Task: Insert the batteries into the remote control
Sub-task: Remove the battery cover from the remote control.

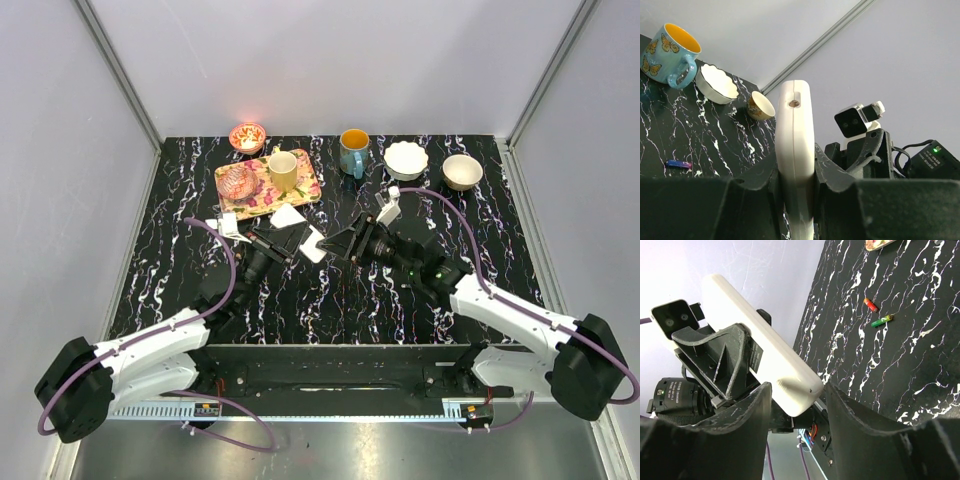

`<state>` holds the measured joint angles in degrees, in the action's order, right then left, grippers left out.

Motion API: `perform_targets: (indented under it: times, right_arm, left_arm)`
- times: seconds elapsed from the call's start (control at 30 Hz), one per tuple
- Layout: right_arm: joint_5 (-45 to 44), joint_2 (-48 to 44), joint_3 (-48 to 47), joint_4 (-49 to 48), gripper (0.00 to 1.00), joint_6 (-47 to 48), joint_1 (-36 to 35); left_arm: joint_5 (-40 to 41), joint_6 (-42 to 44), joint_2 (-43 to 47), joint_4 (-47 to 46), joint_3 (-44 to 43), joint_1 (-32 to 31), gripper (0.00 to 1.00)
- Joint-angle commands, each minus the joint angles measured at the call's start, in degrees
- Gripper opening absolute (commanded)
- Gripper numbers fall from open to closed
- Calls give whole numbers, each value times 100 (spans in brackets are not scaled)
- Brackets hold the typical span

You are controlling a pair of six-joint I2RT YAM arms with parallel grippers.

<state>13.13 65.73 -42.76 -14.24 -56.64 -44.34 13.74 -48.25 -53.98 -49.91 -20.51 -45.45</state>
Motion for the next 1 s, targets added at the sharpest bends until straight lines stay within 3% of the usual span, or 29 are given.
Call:
perform_targets:
  times: [0.0,0.43,0.97]
  right_arm:
    - [182,62,14,-430,52,-101,118]
    - [577,291,66,-764,54,-330,145]
    - [665,370,189,-905,29,-453,153]
  left_arm:
    - [59,-9,150,-344,-49,-25,0]
    - [85,-18,133,-432,-67,-43,0]
    - [156,52,133,-467,-128,-60,0]
